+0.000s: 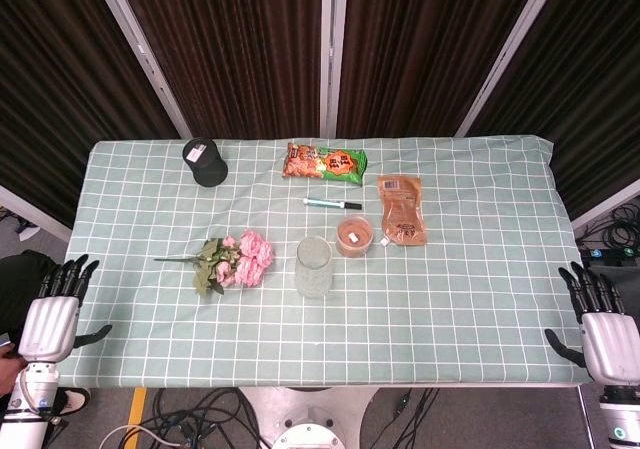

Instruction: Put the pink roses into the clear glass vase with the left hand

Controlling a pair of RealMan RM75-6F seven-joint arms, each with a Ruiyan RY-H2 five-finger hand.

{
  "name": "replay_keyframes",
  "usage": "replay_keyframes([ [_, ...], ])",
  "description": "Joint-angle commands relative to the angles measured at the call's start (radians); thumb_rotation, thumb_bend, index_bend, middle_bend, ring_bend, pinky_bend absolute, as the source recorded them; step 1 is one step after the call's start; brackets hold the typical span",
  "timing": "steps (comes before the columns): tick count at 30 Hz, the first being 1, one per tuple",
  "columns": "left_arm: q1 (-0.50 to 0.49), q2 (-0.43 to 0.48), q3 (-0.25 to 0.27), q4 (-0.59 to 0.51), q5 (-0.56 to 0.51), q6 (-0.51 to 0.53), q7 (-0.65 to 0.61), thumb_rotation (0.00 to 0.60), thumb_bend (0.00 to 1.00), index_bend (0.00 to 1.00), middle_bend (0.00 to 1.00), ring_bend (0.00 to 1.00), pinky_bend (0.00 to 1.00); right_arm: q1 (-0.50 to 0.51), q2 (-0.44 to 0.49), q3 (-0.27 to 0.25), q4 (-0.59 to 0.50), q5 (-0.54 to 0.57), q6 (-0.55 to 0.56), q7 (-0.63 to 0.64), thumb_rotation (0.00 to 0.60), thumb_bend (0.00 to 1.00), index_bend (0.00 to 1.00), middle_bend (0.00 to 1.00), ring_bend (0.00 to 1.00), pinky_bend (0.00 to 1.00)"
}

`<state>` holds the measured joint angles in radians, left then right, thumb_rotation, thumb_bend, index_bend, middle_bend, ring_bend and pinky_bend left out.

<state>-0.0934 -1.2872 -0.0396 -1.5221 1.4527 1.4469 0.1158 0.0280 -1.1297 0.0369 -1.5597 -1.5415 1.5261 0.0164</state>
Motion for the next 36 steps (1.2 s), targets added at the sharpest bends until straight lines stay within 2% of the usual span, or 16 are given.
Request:
replay_keyframes([
  [1, 0.001, 0.004, 0.003, -0.004, -0.004, -0.004, 0.006, 0.600, 0.04, 0.07, 0.00, 0.00, 0.05, 0.003, -0.008, 0.001, 0.009, -0.004, 0.002, 0.004, 0.600, 0.13, 0.00, 0.00, 0.00, 0.00],
  [17, -0.030, 0.012, -0.003, -0.008, 0.009, -0.041, -0.049, 0.600, 0.04, 0.07, 0.00, 0.00, 0.06, 0.020, -0.005, 0.032, -0.021, 0.022, -0.005, -0.003, 0.600, 0.13, 0.00, 0.00, 0.00, 0.00],
  [28, -0.111, -0.010, -0.010, 0.017, 0.044, -0.133, -0.137, 0.600, 0.04, 0.07, 0.00, 0.00, 0.10, 0.040, 0.006, 0.034, -0.053, 0.018, -0.030, -0.053, 0.600, 0.13, 0.00, 0.00, 0.00, 0.00],
  [36, -0.185, -0.044, -0.028, 0.030, 0.028, -0.226, -0.131, 0.600, 0.04, 0.07, 0.00, 0.00, 0.10, 0.053, 0.013, 0.038, -0.088, 0.017, -0.043, -0.078, 0.600, 0.13, 0.00, 0.00, 0.00, 0.00],
])
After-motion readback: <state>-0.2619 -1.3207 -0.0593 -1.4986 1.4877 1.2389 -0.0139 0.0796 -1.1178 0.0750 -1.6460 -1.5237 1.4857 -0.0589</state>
